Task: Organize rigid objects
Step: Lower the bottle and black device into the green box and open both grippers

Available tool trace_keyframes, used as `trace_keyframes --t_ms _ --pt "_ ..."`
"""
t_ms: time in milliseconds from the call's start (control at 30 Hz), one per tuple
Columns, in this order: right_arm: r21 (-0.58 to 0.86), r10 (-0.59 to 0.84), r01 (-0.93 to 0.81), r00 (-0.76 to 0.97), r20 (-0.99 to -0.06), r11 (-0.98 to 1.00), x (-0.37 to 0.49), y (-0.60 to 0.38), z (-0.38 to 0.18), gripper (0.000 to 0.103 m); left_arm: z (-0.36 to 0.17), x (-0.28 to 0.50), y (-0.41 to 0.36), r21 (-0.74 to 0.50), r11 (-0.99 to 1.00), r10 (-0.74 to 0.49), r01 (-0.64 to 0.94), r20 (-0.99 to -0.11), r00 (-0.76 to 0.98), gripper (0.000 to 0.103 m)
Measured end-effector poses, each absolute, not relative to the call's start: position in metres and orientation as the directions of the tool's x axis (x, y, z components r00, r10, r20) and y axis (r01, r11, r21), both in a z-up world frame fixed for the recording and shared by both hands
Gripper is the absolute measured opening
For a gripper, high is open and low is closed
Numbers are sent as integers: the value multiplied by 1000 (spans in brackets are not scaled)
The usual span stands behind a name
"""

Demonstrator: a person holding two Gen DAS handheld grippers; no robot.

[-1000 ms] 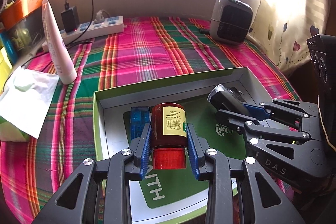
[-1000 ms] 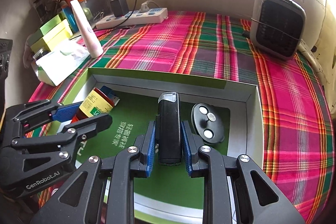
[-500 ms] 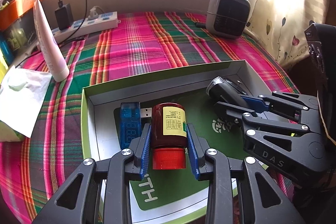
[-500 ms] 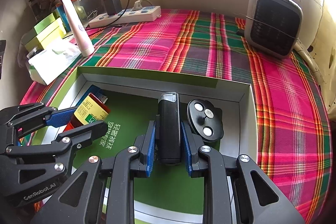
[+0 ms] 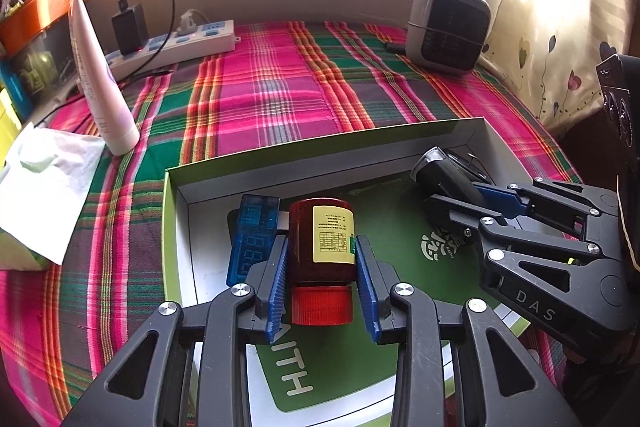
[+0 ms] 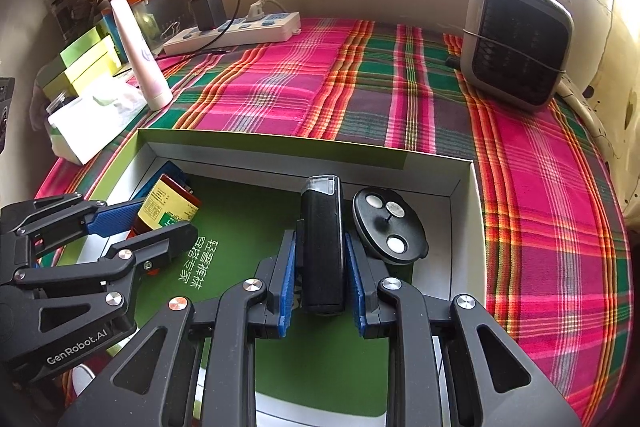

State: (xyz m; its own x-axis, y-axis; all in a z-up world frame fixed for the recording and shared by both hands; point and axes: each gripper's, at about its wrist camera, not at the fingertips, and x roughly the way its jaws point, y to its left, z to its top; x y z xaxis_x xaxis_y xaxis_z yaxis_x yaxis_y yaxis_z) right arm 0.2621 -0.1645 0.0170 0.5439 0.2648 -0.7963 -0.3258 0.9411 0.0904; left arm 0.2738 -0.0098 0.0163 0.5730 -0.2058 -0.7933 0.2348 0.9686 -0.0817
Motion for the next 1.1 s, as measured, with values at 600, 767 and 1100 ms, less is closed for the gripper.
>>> trace_keyframes --t_ms 600,767,1100 --pt "105 281 -327 556 -782 939 253 -165 21 36 18 269 -12 -101 962 -232 254 -794 562 41" --pt "103 287 -337 562 -776 936 245 -164 24 42 22 263 -10 -112 961 -241 253 -790 564 46" --pt "119 298 -330 569 -766 936 233 -169 29 42 28 248 -2 -140 963 -252 231 -777 577 48"
